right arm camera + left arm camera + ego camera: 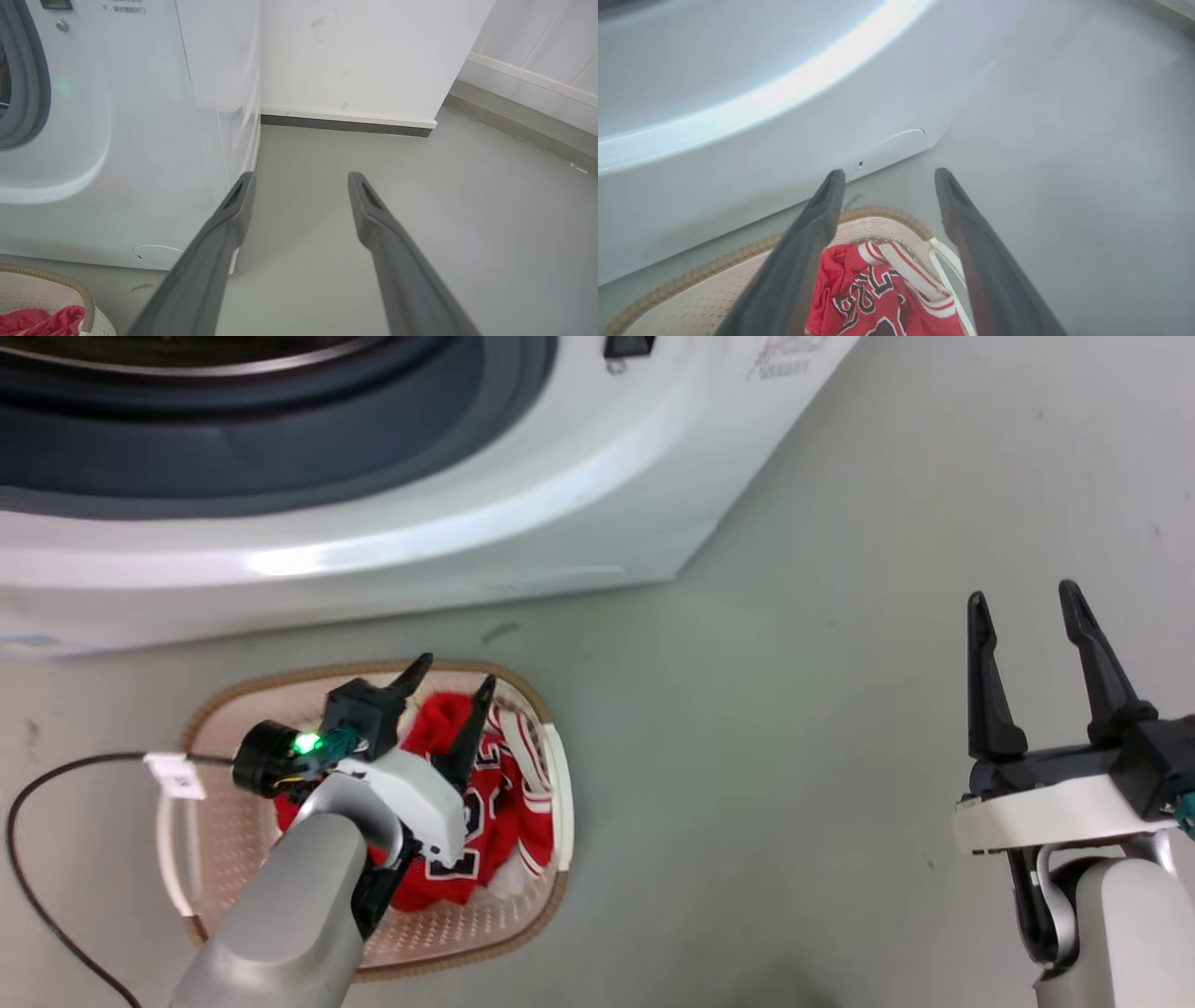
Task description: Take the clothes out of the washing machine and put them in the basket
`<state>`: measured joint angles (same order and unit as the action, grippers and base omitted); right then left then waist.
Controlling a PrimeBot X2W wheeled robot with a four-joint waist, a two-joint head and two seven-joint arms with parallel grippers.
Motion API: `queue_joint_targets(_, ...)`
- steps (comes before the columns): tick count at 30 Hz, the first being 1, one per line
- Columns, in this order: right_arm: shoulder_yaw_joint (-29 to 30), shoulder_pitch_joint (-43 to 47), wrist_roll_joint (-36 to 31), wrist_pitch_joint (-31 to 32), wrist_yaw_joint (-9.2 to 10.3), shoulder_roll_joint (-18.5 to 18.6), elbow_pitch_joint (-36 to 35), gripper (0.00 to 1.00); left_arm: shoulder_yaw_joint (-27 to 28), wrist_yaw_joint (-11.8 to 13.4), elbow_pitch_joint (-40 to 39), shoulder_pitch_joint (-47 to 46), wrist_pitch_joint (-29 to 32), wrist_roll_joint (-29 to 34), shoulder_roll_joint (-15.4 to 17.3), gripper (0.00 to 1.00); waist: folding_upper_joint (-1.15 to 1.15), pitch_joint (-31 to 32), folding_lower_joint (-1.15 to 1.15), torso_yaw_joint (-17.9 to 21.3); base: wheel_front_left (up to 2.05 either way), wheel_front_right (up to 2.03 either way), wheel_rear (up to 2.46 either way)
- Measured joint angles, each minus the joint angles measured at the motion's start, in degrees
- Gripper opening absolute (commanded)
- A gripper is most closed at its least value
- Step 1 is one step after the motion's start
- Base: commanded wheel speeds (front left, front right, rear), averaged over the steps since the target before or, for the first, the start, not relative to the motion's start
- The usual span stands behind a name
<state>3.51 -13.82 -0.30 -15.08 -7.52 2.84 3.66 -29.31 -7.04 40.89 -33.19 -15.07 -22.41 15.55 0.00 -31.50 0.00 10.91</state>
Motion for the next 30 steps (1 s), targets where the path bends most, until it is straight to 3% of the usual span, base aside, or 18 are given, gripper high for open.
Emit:
queue_joint_targets(8,1.35,3.48,-1.41,0.0,0.0,0.01,0.86,1.0,10.1,0.31,-14.23,8.96,0.0,5.09,0.13,1.0,0.0,10.15,-0.01,-4.11,0.0,0.0,0.0)
queue_joint_targets(17,0.46,9.01,-1.86,-0.01,0.01,0.02,1.18,1.0,18.82,1.94,-27.54,20.85,0.0,11.28,-2.04,1.0,0.0,20.35,-0.01,-8.7,0.0,0.0,0.0)
queue_joint_targets(30,-0.97,16.12,-1.76,-0.01,0.01,0.03,0.57,1.0,26.7,3.52,-35.63,36.47,0.0,14.55,-9.94,1.0,0.01,30.73,-0.02,-10.09,0.0,0.0,0.0)
